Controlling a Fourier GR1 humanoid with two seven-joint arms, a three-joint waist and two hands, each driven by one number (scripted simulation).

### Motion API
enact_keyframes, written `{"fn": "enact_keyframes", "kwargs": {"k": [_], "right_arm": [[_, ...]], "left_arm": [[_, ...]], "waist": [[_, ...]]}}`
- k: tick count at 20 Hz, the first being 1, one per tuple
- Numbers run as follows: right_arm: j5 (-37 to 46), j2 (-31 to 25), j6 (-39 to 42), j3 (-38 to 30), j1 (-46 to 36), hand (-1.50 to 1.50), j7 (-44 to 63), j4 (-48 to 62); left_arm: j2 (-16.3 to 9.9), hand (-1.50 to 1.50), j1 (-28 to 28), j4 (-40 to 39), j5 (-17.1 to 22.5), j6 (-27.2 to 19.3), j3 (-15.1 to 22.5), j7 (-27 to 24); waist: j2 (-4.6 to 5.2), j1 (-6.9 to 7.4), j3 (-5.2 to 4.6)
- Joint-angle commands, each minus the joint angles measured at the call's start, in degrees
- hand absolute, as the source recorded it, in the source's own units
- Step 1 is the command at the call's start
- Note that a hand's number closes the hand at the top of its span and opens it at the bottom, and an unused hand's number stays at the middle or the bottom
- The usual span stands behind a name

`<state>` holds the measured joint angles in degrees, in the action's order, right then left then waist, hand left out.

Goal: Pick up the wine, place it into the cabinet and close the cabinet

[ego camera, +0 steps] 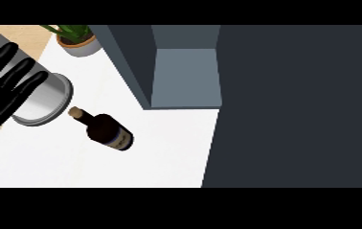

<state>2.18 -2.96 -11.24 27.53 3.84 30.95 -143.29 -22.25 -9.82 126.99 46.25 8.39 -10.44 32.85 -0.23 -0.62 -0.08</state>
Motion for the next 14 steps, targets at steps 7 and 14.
{"fn": "enact_keyframes", "kwargs": {"k": [7, 14], "right_arm": [[9.3, -3.8, -4.1, 3.4, -0.9, -1.5, 5.6, -9.8], [9.3, -4.7, -7.8, 2.7, -5.6, -1.5, 10.4, -11.0]], "left_arm": [[3.7, -1.5, 3.4, -4.0, -8.3, 3.6, 3.8, -4.4], [6.2, -1.5, 3.6, -12.7, -12.3, 8.4, 5.4, -10.1]], "waist": [[-0.04, -0.31, 0.01], [0.05, -0.53, -0.08]]}}
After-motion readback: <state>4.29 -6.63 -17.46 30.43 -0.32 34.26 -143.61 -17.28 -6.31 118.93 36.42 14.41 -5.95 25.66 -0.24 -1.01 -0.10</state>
